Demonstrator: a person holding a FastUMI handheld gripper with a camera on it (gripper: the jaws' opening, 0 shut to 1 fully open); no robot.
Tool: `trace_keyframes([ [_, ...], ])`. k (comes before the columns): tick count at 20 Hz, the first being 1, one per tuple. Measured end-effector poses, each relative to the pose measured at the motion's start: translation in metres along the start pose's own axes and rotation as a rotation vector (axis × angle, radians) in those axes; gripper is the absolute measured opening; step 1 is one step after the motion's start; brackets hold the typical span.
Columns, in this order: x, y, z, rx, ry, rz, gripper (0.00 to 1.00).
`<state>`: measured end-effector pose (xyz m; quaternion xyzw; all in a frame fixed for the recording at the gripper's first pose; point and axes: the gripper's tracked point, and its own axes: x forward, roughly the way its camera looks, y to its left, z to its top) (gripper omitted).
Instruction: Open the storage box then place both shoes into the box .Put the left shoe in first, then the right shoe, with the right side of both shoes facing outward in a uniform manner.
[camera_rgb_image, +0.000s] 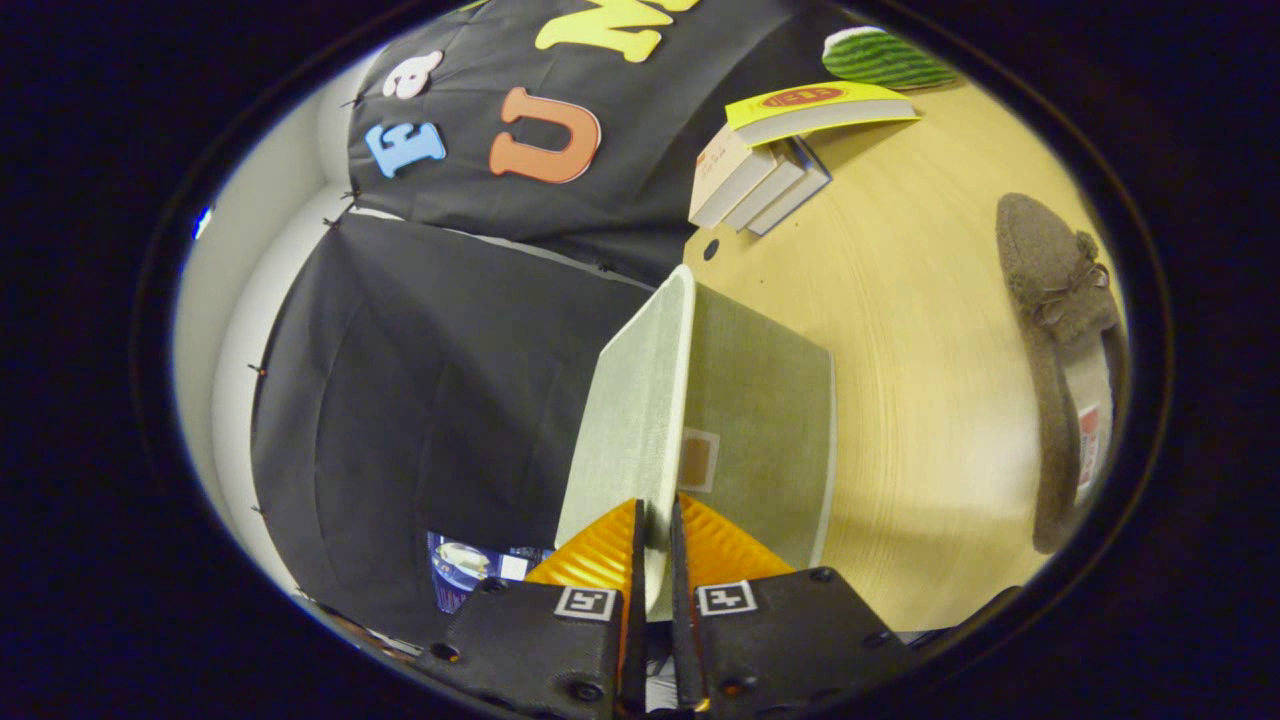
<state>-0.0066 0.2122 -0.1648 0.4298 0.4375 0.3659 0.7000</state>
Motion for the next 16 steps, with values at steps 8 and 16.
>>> trace_keyframes([
  [8, 0.007, 0.086, 0.004, -0.106, -0.033, 0.024, 0.06],
  [16, 0.068, 0.192, -0.010, -0.282, 0.043, 0.054, 0.06],
])
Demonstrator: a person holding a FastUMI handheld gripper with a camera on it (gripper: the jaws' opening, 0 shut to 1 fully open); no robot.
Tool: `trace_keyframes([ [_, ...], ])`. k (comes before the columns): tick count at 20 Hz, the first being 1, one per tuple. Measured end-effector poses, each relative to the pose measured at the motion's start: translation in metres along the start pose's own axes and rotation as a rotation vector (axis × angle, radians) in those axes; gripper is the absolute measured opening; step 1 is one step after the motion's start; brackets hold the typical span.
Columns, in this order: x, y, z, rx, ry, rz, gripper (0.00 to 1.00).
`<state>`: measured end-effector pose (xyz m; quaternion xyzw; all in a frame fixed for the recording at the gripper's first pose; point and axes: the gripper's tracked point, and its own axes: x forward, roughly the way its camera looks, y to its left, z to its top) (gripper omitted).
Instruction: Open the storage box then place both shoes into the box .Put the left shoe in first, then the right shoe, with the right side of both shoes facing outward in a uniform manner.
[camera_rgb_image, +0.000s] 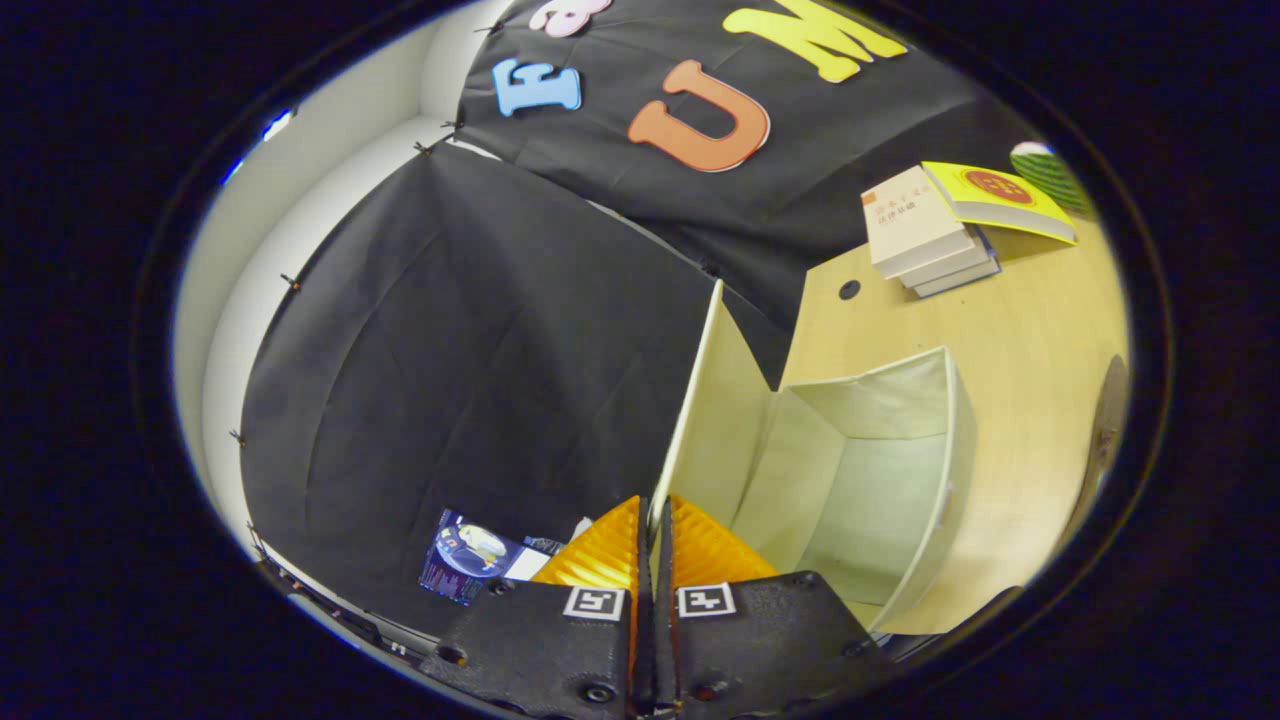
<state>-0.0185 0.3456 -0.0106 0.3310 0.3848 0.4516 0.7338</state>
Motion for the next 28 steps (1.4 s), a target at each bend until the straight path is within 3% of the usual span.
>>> trace_keyframes([
  [3, 0.029, 0.028, -0.003, -0.043, 0.029, 0.010, 0.07],
  [7, 0.065, 0.058, -0.020, -0.112, 0.080, 0.072, 0.28],
  [10, 0.064, 0.052, -0.010, -0.142, 0.045, 0.050, 0.67],
  [12, 0.052, 0.038, 0.005, -0.185, -0.013, -0.009, 0.92],
  [13, 0.045, 0.029, 0.011, -0.208, -0.040, -0.041, 0.96],
  [18, -0.004, -0.021, 0.026, -0.265, -0.102, -0.196, 0.98],
  [28, -0.160, -0.149, 0.056, -0.377, -0.209, -0.654, 1.00],
])
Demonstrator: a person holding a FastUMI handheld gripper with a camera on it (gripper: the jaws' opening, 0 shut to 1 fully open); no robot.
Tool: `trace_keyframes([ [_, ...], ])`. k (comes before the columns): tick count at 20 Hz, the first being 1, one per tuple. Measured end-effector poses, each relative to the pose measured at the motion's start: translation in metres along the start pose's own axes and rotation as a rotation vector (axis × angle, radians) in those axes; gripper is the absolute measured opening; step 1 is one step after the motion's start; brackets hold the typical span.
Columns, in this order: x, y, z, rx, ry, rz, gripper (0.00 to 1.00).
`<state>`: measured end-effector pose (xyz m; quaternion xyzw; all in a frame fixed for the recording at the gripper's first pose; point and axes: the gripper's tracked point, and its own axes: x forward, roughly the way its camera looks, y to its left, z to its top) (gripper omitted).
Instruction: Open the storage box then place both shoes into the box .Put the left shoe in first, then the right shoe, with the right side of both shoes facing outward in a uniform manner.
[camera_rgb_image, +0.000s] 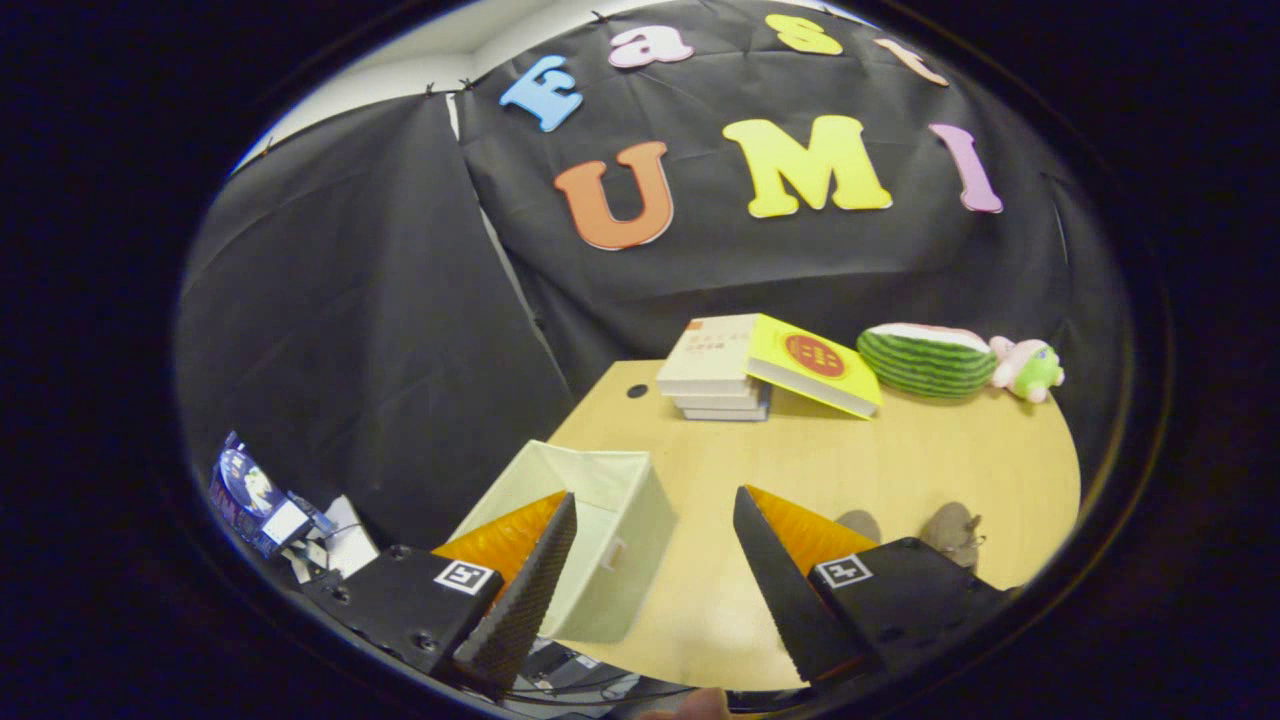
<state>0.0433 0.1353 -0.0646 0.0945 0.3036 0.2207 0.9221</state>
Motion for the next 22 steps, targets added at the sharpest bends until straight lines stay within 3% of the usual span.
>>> trace_keyframes([
  [5, -0.012, -0.091, -0.057, 0.034, 0.160, -0.147, 1.00],
  [15, 0.016, -0.184, -0.160, 0.216, 0.423, -0.238, 1.00],
  [19, 0.038, -0.192, -0.186, 0.336, 0.515, -0.197, 1.00],
  [21, 0.047, -0.196, -0.191, 0.369, 0.534, -0.193, 0.95],
  [22, 0.050, -0.199, -0.191, 0.384, 0.532, -0.198, 0.84],
])
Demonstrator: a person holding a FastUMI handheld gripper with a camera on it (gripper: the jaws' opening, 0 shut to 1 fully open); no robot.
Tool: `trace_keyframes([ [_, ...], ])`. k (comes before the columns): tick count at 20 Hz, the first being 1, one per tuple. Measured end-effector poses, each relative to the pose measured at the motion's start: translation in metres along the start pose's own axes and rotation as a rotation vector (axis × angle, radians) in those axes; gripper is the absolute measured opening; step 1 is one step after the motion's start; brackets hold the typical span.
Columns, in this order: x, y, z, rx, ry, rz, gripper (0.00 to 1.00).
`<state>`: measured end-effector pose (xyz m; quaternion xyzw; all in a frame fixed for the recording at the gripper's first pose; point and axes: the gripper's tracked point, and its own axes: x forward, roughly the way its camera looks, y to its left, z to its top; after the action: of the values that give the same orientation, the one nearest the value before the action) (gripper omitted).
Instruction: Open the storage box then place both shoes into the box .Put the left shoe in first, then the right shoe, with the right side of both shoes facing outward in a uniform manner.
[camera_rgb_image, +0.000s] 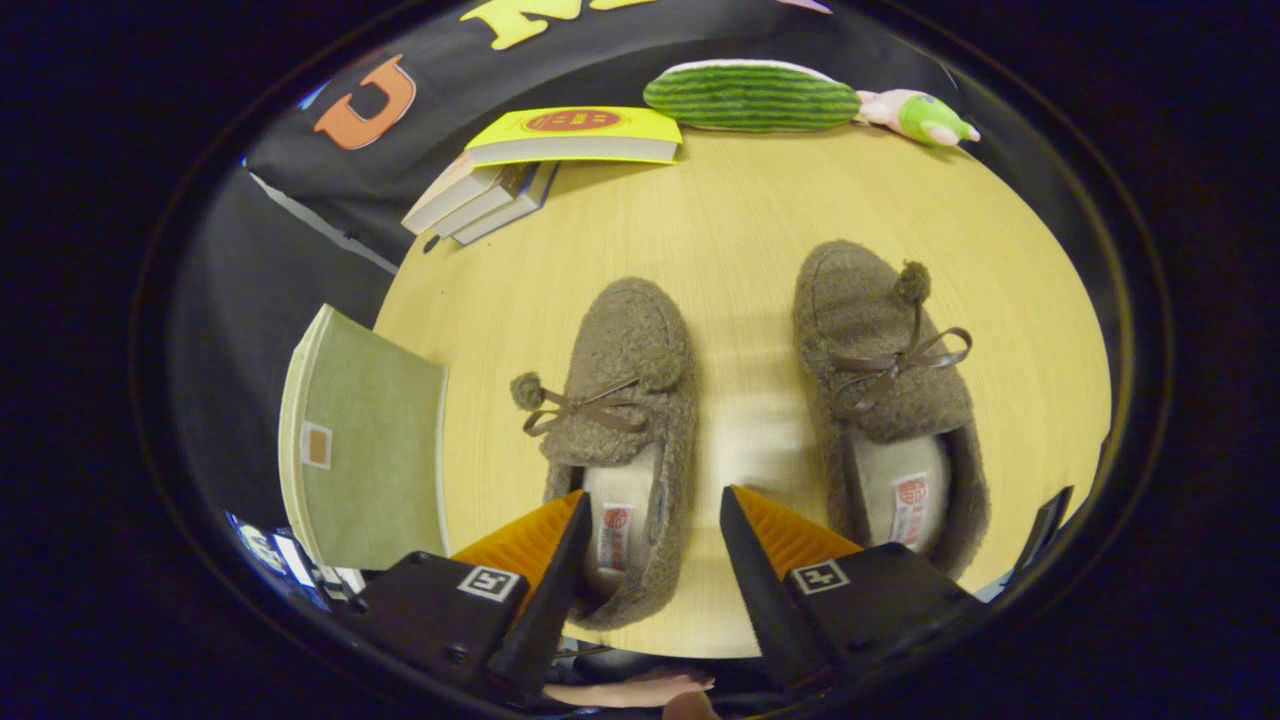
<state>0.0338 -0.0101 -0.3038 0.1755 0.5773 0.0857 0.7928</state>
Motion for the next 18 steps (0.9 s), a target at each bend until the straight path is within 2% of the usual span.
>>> trace_keyframes([
  [5, 0.008, -0.001, 0.002, 0.084, 0.037, 0.045, 0.38],
  [6, 0.009, -0.002, 0.002, 0.100, 0.039, 0.046, 0.23],
  [9, -0.001, 0.006, 0.006, 0.167, 0.005, 0.103, 0.10],
  [10, -0.005, 0.010, 0.007, 0.174, -0.008, 0.119, 0.06],
  [15, -0.041, 0.028, 0.007, 0.234, -0.068, 0.192, 0.06],
  [18, -0.072, 0.054, 0.009, 0.237, -0.119, 0.256, 0.06],
])
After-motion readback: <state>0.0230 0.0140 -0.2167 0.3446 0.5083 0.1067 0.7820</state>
